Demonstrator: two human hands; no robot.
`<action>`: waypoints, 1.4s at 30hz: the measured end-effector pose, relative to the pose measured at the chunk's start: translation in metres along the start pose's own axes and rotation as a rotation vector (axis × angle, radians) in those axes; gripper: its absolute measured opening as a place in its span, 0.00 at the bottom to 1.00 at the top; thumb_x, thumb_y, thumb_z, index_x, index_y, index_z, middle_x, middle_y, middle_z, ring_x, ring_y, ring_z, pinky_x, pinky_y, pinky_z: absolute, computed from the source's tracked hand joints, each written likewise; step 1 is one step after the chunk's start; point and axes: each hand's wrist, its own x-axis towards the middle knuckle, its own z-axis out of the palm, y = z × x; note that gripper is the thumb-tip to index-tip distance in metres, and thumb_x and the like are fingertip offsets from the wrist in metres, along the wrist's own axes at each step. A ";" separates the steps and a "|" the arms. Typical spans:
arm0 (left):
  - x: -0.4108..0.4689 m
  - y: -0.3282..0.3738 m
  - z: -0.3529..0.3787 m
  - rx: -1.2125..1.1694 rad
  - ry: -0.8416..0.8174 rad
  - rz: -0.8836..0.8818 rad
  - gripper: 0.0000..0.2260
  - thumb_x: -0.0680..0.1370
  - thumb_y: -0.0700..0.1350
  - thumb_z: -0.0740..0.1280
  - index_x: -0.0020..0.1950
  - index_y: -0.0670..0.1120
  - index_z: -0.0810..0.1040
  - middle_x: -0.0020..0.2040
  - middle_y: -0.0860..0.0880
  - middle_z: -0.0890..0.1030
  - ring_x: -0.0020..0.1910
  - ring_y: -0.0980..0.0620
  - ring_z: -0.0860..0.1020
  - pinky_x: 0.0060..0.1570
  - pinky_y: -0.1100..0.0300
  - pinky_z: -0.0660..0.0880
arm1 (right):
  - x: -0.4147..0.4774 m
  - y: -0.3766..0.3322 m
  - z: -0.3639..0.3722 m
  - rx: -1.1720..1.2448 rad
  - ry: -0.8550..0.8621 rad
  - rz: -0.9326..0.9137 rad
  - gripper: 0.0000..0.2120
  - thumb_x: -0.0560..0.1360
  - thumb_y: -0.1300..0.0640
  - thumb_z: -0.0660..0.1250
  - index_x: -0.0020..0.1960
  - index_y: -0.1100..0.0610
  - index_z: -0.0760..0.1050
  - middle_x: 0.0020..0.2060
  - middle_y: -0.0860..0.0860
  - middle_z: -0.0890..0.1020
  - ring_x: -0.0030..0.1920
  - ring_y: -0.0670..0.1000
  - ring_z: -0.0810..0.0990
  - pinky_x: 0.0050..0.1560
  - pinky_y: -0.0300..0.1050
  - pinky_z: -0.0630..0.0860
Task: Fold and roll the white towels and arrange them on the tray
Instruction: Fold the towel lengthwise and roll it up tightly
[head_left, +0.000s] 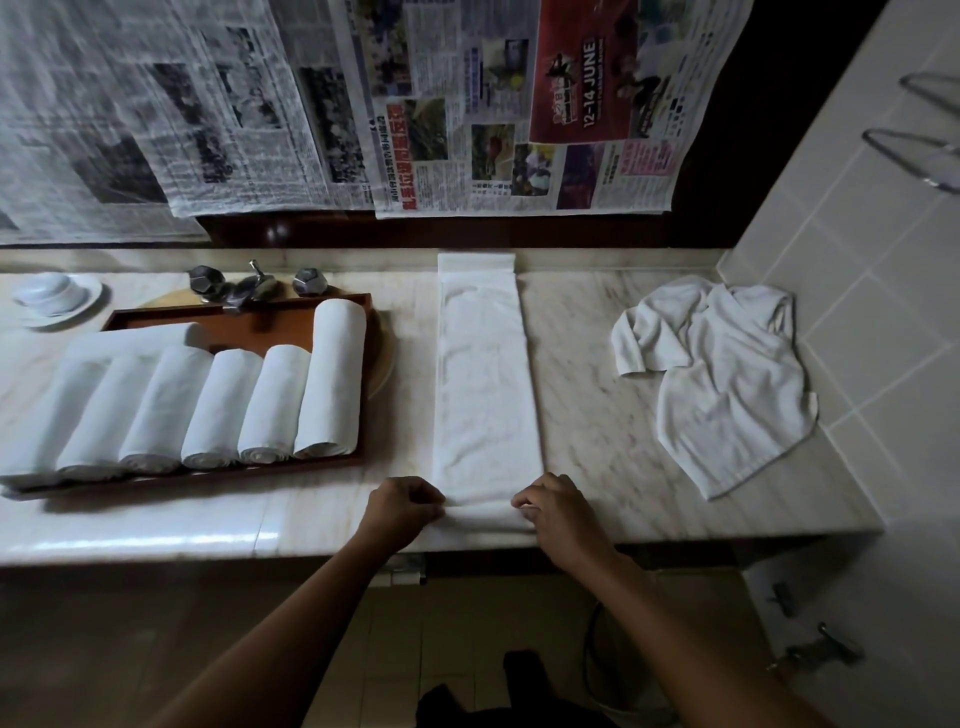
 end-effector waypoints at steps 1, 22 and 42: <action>-0.001 0.001 0.001 0.007 0.014 0.007 0.05 0.74 0.44 0.78 0.45 0.53 0.85 0.41 0.55 0.85 0.41 0.63 0.79 0.35 0.74 0.68 | -0.001 -0.002 0.001 0.000 0.000 -0.009 0.19 0.74 0.76 0.64 0.55 0.57 0.84 0.50 0.50 0.78 0.54 0.51 0.77 0.54 0.35 0.79; -0.017 -0.011 0.032 0.509 0.141 0.553 0.21 0.61 0.29 0.74 0.51 0.45 0.81 0.46 0.47 0.77 0.42 0.44 0.76 0.36 0.50 0.78 | -0.016 -0.005 0.001 -0.218 -0.009 -0.110 0.18 0.77 0.62 0.65 0.66 0.52 0.75 0.60 0.47 0.72 0.59 0.50 0.69 0.57 0.45 0.75; -0.009 -0.004 0.000 -0.054 0.056 0.042 0.05 0.74 0.48 0.77 0.49 0.55 0.86 0.43 0.59 0.85 0.44 0.66 0.81 0.41 0.73 0.72 | -0.003 0.009 -0.012 0.156 0.067 0.110 0.07 0.79 0.60 0.69 0.55 0.52 0.83 0.50 0.44 0.81 0.53 0.45 0.79 0.56 0.45 0.77</action>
